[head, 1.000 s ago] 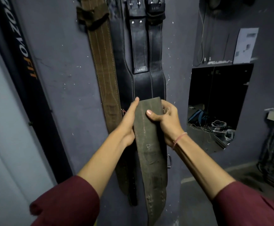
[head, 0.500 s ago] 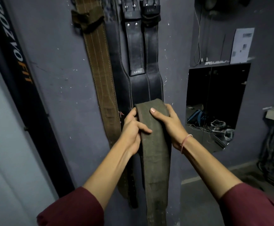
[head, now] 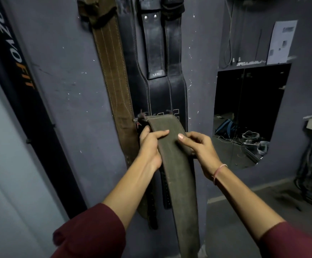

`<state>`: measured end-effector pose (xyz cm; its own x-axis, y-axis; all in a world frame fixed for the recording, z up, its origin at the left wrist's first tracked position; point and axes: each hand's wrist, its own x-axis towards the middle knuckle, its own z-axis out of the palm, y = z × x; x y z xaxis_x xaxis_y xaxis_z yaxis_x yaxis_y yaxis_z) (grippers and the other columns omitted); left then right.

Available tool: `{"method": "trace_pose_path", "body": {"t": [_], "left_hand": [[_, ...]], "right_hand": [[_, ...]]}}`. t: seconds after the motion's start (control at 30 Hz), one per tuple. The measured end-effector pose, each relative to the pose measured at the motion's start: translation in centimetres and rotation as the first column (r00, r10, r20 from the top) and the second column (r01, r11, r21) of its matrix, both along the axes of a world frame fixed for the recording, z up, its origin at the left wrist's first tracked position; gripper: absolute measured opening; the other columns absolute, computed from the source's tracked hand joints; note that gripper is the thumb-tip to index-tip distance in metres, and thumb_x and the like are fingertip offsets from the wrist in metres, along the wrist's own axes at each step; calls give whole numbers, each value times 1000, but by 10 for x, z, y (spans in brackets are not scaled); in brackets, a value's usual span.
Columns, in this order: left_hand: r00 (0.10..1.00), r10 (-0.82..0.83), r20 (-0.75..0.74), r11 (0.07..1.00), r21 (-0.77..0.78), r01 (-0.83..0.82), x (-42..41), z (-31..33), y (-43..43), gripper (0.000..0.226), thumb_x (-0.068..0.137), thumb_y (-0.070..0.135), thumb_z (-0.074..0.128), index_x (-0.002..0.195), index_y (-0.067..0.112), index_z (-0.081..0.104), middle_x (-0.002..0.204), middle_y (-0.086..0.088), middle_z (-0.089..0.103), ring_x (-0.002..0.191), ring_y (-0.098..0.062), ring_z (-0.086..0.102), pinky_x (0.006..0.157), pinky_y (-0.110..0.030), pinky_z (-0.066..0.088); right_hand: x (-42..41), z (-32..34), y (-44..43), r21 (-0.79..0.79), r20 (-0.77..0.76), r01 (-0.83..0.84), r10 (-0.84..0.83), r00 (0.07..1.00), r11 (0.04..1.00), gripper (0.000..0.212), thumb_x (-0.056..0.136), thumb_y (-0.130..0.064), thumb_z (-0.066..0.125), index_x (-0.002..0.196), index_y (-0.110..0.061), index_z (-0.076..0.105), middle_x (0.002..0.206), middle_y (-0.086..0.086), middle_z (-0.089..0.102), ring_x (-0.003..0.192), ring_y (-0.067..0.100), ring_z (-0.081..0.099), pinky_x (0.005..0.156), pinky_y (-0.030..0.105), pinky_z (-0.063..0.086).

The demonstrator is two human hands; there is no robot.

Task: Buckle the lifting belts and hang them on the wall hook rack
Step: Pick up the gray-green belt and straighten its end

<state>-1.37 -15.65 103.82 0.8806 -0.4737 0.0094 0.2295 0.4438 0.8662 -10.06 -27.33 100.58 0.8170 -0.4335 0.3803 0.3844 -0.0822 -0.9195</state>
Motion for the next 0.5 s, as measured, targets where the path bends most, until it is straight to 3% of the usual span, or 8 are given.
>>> {"method": "trace_pose_path", "body": {"t": [0.13,0.2,0.3,0.43,0.5], "left_hand": [[1000,-24,8,999,31,24,-7,6,-1,45,82,19,77,119,-1,62,112,-25,71,88,-32,73,68,-43,62],[997,4,81,1000,20,-6,-8,9,-4,36,87,21,74,116,3,63,111,-24,71,96,-35,72,82,-52,60],[992,63,105,998,-20,-61,-6,11,-5,23,90,18,70,110,10,63,111,-20,71,104,-36,69,90,-55,56],[984,20,176,999,-32,-15,-5,16,1,34,91,14,67,123,4,60,112,-21,69,93,-31,69,81,-49,58],[976,14,218,1000,-25,-9,-4,21,2,29,92,15,67,118,7,61,116,-23,68,99,-33,69,87,-52,57]], "right_hand": [[13,14,2,30,78,26,-29,997,999,17,88,-7,69,95,5,59,81,5,72,80,16,71,70,28,58],[15,15,3,43,98,-10,6,995,999,11,88,-1,67,96,3,60,85,8,74,82,17,72,71,29,59],[12,-5,4,56,84,-43,38,996,998,24,85,5,68,108,8,62,100,14,75,90,21,73,77,30,60],[2,-86,5,62,-152,-97,105,983,993,33,73,7,79,104,3,69,104,11,76,104,33,70,82,34,60],[-5,-118,12,79,-284,-99,117,952,992,31,71,1,82,99,-1,71,100,7,78,106,37,69,80,33,60]]}}
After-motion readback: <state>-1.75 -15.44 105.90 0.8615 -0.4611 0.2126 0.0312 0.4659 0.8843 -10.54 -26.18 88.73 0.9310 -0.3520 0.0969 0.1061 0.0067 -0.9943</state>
